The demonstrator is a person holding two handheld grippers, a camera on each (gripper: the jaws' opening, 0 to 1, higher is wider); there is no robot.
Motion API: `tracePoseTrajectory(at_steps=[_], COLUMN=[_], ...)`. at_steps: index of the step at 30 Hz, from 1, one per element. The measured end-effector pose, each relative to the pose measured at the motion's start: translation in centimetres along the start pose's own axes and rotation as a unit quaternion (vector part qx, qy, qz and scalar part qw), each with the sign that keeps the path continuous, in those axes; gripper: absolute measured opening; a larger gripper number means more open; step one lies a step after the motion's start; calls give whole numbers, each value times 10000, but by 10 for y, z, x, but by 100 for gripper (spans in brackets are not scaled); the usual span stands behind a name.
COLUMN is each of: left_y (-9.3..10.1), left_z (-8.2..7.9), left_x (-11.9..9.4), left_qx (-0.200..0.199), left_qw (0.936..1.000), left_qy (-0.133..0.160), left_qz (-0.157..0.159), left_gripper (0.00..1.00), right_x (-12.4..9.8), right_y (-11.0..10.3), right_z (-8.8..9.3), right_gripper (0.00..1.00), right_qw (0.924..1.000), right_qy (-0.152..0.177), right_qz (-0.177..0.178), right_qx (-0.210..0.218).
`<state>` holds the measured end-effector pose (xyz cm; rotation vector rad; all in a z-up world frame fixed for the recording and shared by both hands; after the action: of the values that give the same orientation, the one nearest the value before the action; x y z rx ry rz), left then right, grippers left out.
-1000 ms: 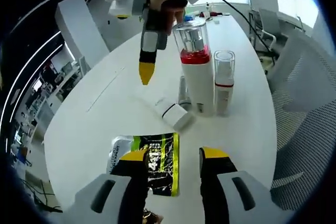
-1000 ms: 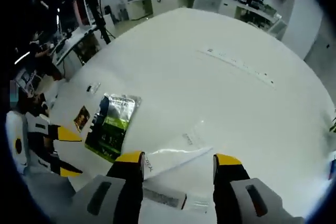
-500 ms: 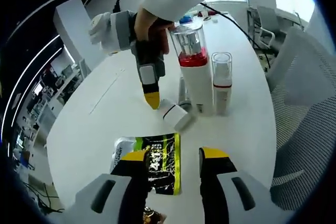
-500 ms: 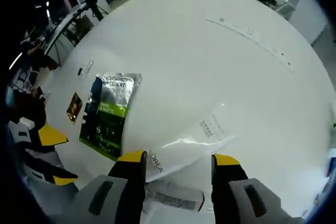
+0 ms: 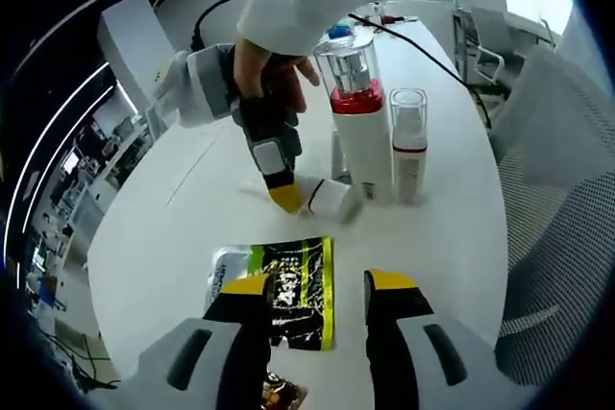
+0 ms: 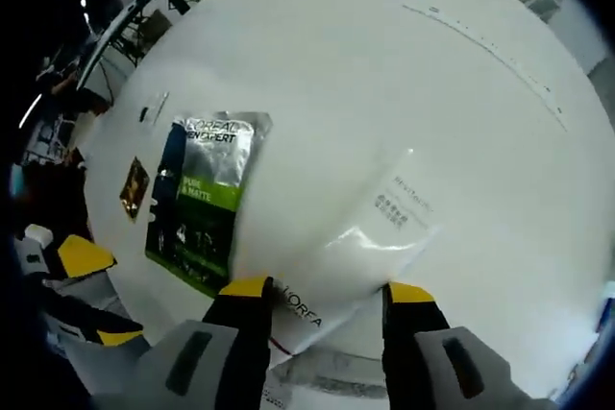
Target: Arrange the skincare products in the storage area until every visible bottle or jar stands upright without overlapping.
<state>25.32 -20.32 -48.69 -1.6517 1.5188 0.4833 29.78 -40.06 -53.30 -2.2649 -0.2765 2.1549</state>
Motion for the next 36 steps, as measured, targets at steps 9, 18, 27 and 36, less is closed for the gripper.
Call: tracePoseTrajectory(at_steps=[9,18,27,36], left_y=[1,4,3,6], left_z=[0,0,2,3], left_x=[0,1,1,3], left_qx=[12,4,-32,13], left_qw=[10000,9999,9999,9998], left_qy=[-13,-21,-49,-83], left_qz=[31,103,123,202], left_gripper=[38,38,38,38], right_x=[1,2,0,1], right_y=[-11,-18,-12,-2], right_z=[3,-1,3,10], right_gripper=[45,45,47,32], right_qw=[9947,9748,9647,9697], right_qy=[-28,-498,-299,425], right_qz=[136,521,438,380], right_qx=[-1019,-2112,-2578,-2376])
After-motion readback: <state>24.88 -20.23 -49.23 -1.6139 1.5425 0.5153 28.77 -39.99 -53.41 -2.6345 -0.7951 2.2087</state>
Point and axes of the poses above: the point that each gripper's makers call its tool centre point, and the gripper's own axes: x roughly forward along the fingers, y roughly to its right, z roughly out of its underside, the point moved 9 cm from there along -x, roughly backward along the fingers, and after that the axes turned 5 degrees about -y, right-handed, at the moved point
